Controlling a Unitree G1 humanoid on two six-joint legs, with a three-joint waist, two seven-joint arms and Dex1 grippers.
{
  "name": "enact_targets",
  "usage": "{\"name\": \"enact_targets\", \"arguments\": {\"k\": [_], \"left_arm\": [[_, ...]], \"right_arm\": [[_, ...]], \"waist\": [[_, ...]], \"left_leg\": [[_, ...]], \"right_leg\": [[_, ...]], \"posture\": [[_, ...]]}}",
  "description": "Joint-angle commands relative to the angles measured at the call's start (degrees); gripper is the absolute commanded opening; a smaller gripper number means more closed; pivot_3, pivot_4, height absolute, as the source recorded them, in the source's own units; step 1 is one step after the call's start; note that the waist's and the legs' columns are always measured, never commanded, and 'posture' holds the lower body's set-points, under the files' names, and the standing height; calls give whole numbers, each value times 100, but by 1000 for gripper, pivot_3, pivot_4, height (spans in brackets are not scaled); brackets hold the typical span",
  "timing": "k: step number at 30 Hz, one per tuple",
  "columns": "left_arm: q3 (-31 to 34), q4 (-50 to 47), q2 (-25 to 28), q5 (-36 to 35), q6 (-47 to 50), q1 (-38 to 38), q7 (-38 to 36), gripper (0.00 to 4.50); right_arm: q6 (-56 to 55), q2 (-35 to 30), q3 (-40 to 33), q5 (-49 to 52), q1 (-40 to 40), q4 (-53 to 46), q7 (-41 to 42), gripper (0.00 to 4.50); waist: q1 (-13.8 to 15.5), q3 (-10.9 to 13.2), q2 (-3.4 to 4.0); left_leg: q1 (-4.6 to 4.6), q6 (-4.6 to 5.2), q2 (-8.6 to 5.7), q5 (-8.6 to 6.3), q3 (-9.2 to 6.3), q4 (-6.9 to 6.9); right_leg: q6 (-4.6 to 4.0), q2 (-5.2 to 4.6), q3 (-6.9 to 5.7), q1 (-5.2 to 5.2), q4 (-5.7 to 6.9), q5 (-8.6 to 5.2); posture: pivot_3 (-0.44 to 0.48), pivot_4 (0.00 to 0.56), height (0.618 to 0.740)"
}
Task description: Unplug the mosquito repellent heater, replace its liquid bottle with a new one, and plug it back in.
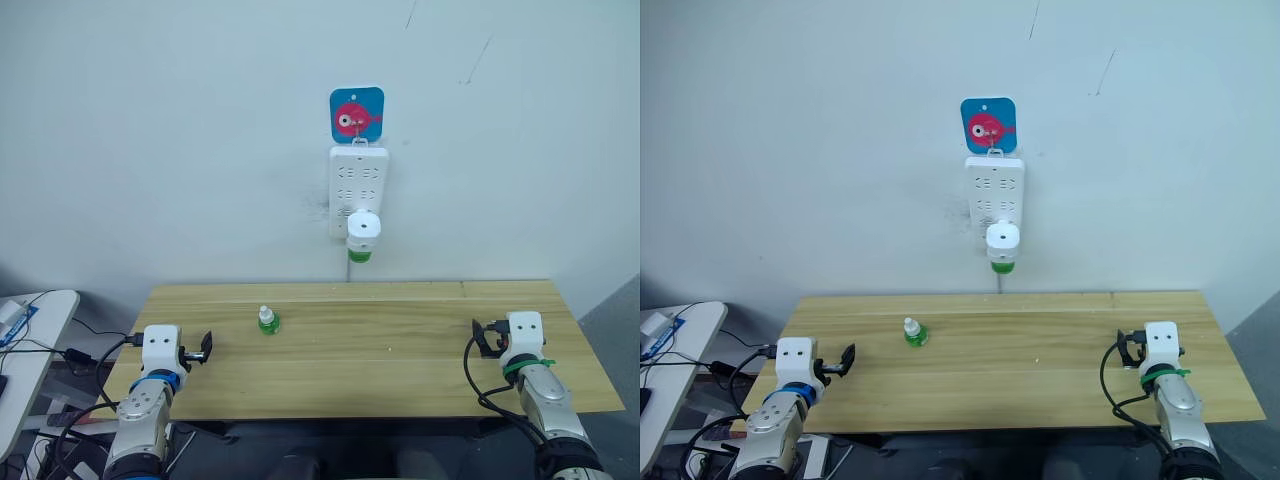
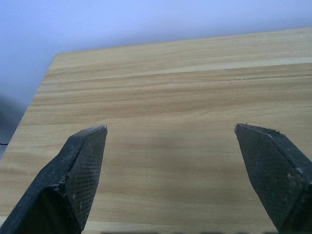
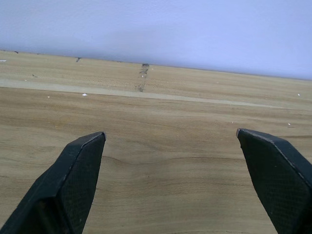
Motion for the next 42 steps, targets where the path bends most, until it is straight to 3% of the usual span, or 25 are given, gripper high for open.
{"name": "enact_targets", "arguments": {"k": [1, 22, 26, 34, 35, 38, 42], "left_arm": [[34, -72, 149, 28, -28, -36, 13, 4466], [154, -45, 173, -146, -78, -15, -146, 4466], [281, -377, 190, -518, 119, 75, -511, 4466], [221, -3013, 758, -1643, 1556, 128, -1755, 4466], [199, -3173, 805, -1710, 1702, 77, -1811, 4290], [-105, -3567, 918, -1767, 2284, -414, -1918, 3582], [-656, -3753, 832, -1757, 2778, -1294, -2150, 3582]], "right_arm": [[-115, -82, -110, 8, -50, -233, -2, 4500], [-71, -57, -60, -9, -74, -281, -22, 4500], [-13, -29, -65, 26, -33, -444, -14, 4500], [1203, -118, 269, 549, -105, -2669, 887, 4500], [1410, -122, 286, 633, -136, -2903, 946, 4500], [2186, -160, 399, 905, -469, -3694, 1110, 4500], [3120, -156, 618, 1291, -1069, -4562, 1309, 4500]], "waist": [[0, 0, 0], [0, 3, 0], [-5, 10, 2], [-7, 166, 5], [-4, 171, 13], [-2, 189, 28], [-18, 240, 11]], "left_leg": [[0, 0, 0, 0, 0, 0], [0, 0, 0, 0, 0, 0], [0, 1, 0, -1, 1, 0], [-11, 3, 8, -1, -7, 1], [-15, 2, 8, 0, -6, 1], [-13, -6, 7, 5, -4, -1], [-55, -20, 9, 14, -8, 4]], "right_leg": [[0, 0, 0, 0, 0, 0], [0, 0, 0, 0, 0, 0], [0, 0, 0, 0, 0, 0], [-10, 0, -7, -5, 3, 6], [-12, 1, -8, -5, 2, 7], [-12, 1, -8, -6, -3, 7], [-17, 1, -14, -24, 7, 12]], "posture": [[44, 94, 740], [44, 101, 740], [38, 105, 740], [35, 126, 740], [33, 128, 740], [26, 133, 740], [17, 139, 740]]}}
